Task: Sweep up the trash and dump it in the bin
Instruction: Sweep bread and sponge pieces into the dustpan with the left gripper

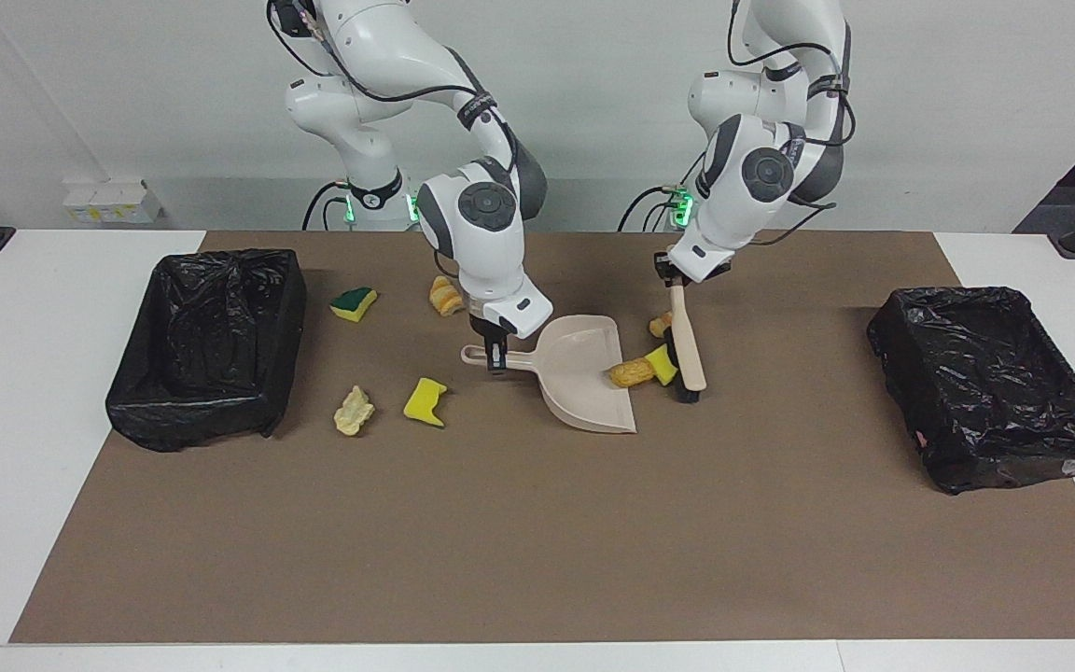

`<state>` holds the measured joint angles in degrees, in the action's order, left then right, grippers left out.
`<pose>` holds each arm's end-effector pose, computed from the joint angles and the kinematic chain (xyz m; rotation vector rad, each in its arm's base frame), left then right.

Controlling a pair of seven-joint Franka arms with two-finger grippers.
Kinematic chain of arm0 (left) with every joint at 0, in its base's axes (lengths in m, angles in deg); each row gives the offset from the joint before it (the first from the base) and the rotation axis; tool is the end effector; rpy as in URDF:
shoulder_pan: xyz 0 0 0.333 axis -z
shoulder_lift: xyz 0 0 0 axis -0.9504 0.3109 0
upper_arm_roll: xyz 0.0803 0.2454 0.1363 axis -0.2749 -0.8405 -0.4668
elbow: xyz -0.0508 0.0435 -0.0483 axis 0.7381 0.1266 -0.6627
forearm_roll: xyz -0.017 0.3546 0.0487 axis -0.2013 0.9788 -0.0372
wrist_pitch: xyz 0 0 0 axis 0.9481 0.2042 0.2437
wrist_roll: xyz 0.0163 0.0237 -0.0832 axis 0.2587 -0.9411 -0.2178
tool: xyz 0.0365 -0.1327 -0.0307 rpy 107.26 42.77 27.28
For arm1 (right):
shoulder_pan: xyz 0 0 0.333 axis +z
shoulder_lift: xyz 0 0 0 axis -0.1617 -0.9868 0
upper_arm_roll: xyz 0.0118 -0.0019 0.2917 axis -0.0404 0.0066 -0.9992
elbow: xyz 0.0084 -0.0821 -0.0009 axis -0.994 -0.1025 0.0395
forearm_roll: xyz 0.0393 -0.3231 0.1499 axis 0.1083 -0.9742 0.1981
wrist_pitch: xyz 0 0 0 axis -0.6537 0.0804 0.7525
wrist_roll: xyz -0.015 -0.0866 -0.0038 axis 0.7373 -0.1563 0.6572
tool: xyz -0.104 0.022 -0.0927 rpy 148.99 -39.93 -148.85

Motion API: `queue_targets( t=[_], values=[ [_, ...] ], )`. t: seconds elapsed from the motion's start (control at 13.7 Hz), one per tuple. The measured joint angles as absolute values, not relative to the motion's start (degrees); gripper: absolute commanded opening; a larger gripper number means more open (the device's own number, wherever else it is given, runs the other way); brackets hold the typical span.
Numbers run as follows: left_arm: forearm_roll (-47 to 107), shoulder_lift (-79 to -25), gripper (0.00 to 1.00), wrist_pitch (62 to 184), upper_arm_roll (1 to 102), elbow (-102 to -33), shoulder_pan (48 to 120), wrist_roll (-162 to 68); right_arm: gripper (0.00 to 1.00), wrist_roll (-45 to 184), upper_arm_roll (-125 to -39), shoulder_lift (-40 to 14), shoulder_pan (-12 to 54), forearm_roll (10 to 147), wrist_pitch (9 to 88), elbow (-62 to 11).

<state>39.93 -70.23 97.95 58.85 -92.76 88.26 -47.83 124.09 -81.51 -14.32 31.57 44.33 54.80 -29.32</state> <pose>0.3704 -0.2146 0.3389 2.9936 -0.0571 -0.4348 0.5153 0.2775 0.3222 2.1505 2.2686 -0.0143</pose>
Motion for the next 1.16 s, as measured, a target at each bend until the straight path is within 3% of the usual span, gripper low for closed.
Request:
queue_targets(
  t=[0.36, 0.73, 0.95, 1.16],
  values=[
    [35.7, -67.9, 0.00, 98.4, 58.9, -87.4, 92.9, -48.9, 0.00, 124.1, -81.5, -14.3, 31.6, 44.3, 54.8, -29.3],
    [35.7, -69.2, 0.00, 88.5, 56.8, -83.5, 90.7, -64.2, 0.00, 123.5, -81.5, -14.3, 31.6, 44.3, 54.8, -29.3],
    [35.9, -71.5, 0.00, 82.7, 56.7, -84.3, 89.3, -77.3, 0.00, 123.2, -81.5, -14.3, 31.6, 44.3, 54.8, -29.3],
    [35.9, -75.7, 0.00, 81.5, 56.8, -90.4, 89.2, -83.1, 0.00, 123.0, -81.5, -14.3, 31.6, 44.3, 54.8, -29.3]
  ],
)
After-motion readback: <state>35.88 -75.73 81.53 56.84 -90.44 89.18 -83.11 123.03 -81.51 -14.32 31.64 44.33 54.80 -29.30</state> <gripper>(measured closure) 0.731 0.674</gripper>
